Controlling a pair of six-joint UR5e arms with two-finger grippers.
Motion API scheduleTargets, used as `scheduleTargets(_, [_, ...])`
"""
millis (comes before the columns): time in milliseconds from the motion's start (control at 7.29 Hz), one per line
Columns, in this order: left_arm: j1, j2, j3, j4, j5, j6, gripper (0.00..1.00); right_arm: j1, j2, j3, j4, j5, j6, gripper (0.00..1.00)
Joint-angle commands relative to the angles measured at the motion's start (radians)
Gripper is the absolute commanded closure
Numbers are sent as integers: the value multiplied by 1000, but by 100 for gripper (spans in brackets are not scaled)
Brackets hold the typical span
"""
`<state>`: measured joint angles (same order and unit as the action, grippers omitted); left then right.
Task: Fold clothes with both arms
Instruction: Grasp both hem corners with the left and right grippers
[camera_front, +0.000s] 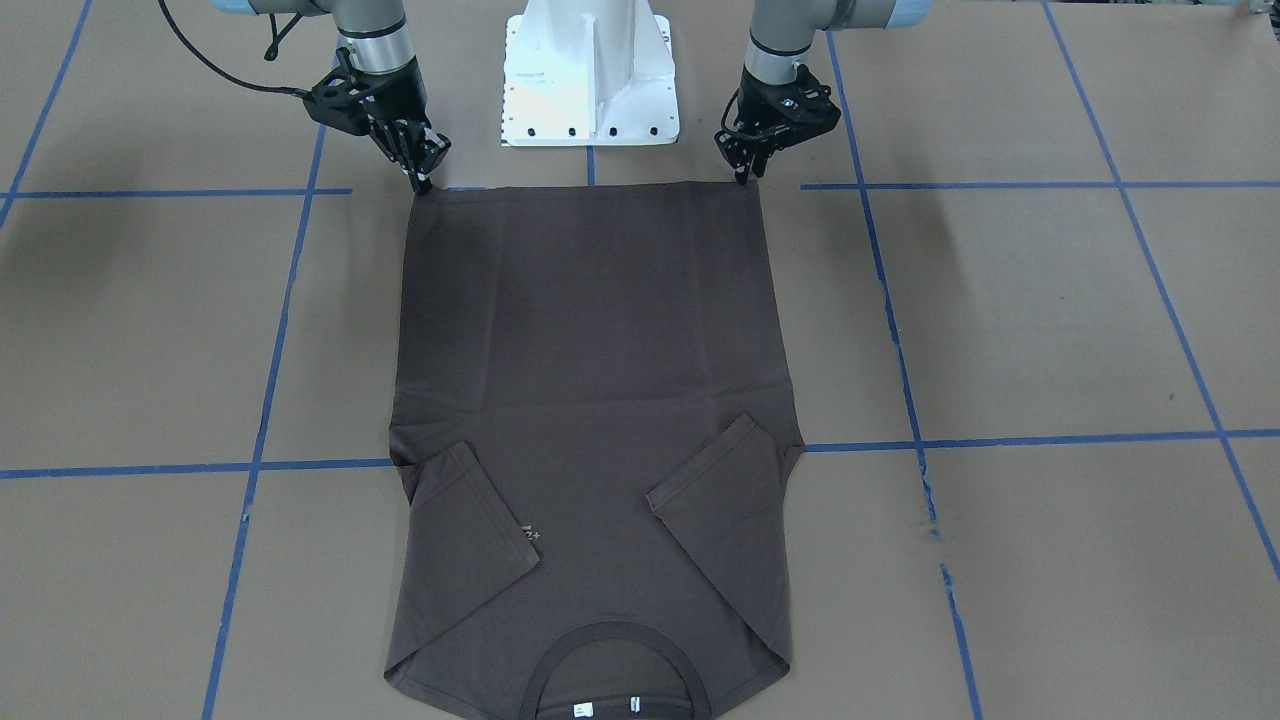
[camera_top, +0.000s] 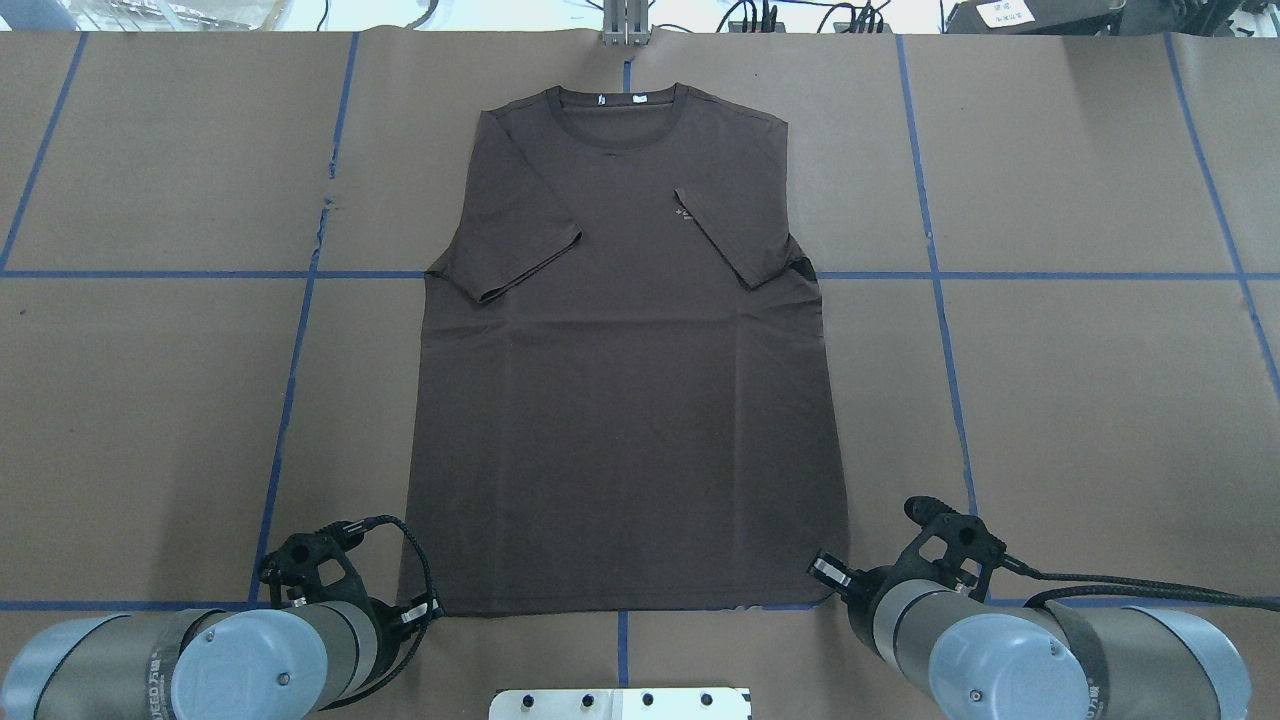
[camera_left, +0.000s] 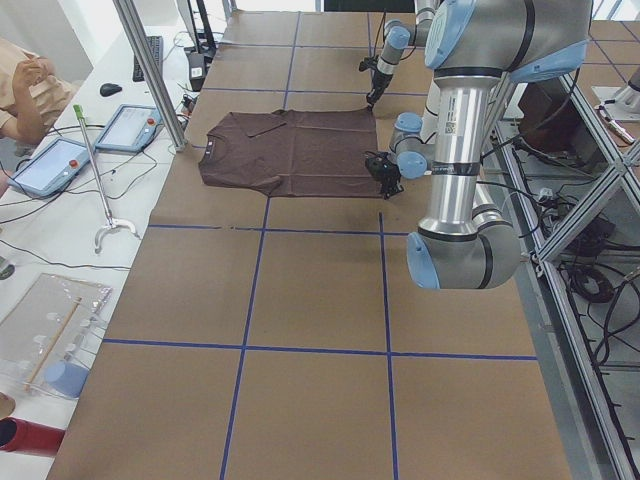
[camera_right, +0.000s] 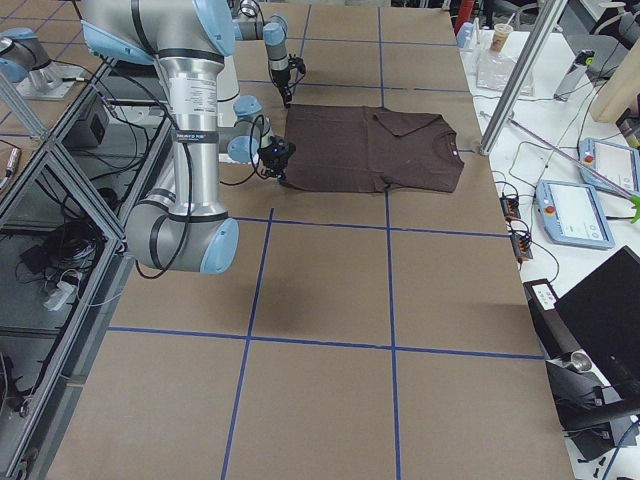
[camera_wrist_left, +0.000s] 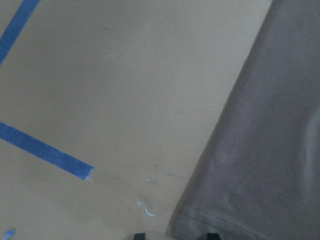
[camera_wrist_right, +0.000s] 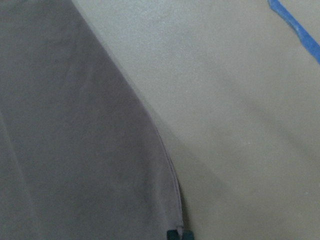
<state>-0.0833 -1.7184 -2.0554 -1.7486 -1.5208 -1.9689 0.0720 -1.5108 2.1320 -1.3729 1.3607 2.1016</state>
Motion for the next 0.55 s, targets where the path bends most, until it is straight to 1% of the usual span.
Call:
scheduleTargets(0, [-1, -3, 11, 0, -4, 18, 100, 0, -2, 0, 0, 0, 0, 100])
scheduleTargets(412, [-16, -1, 0, 3, -6, 34, 100, 0, -3, 2, 0, 0, 0, 100])
